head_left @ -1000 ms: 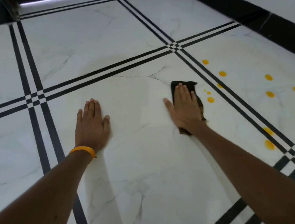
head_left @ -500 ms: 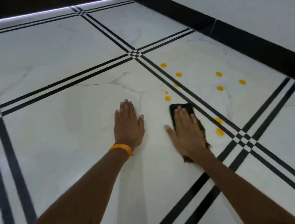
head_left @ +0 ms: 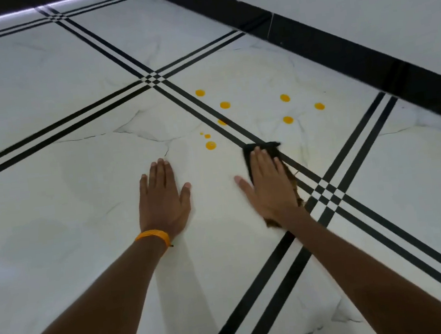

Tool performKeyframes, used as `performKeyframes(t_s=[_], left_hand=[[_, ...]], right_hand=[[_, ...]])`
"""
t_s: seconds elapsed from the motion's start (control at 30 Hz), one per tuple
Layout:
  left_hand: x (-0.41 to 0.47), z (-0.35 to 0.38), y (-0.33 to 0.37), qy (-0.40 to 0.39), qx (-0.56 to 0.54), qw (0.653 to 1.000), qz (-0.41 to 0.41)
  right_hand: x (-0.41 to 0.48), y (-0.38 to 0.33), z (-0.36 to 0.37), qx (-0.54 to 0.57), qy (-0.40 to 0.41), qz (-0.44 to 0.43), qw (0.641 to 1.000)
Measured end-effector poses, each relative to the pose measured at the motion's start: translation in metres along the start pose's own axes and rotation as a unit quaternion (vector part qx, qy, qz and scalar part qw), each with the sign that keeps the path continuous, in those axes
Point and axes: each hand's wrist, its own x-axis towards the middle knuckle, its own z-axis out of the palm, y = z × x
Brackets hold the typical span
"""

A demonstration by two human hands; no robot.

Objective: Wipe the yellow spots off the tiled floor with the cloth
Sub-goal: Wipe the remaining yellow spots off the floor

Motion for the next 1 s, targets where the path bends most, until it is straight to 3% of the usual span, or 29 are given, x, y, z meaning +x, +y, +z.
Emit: performKeyframes(t_s=[0.07, 0.13, 0.23, 0.33, 0.4, 0.47, 0.53, 0.67, 0.83, 1.0], left_hand=[[0.001, 0.001, -0.001, 0.002, 0.0, 1.0, 0.004], [0.001, 0.001, -0.002, 0.006, -0.003, 1.0, 0.004], [0.001, 0.002, 0.0, 0.009, 0.003, 1.0, 0.003], [0.002, 0.002, 0.001, 0.014, 0.012, 1.0, 0.004], [0.003, 0.001, 0.001, 0.012, 0.003, 1.0, 0.007], [0.003, 0.0, 0.001, 0.01, -0.005, 1.0, -0.004], [0.001, -0.005, 0.003, 0.007, -0.004, 1.0, -0.008], [0.031, -0.026, -0.013, -0.006, 0.027, 0.999, 0.032], [0.093, -0.031, -0.057, -0.007, 0.033, 0.998, -0.045], [0.099, -0.011, -0.068, 0.001, 0.05, 0.998, -0.037]], right_hand=[[-0.04, 0.001, 0.0, 0.008, -0.027, -0.08, 0.996], [-0.053, 0.029, -0.003, 0.001, -0.026, -0.091, 0.996], [-0.019, 0.077, -0.01, -0.017, 0.01, 0.031, 0.999], [0.035, 0.072, -0.014, 0.042, 0.033, 0.182, 0.982], [0.043, 0.034, -0.012, 0.043, 0.027, 0.141, 0.989], [0.016, -0.002, 0.0, 0.031, 0.014, 0.008, 0.999], [-0.02, -0.015, 0.004, 0.038, -0.012, -0.059, 0.997], [-0.004, -0.006, 0.006, 0.033, 0.018, -0.01, 0.999], [0.058, -0.019, 0.008, 0.035, 0.05, 0.04, 0.997], [0.135, -0.05, 0.007, 0.041, 0.042, 0.073, 0.996]])
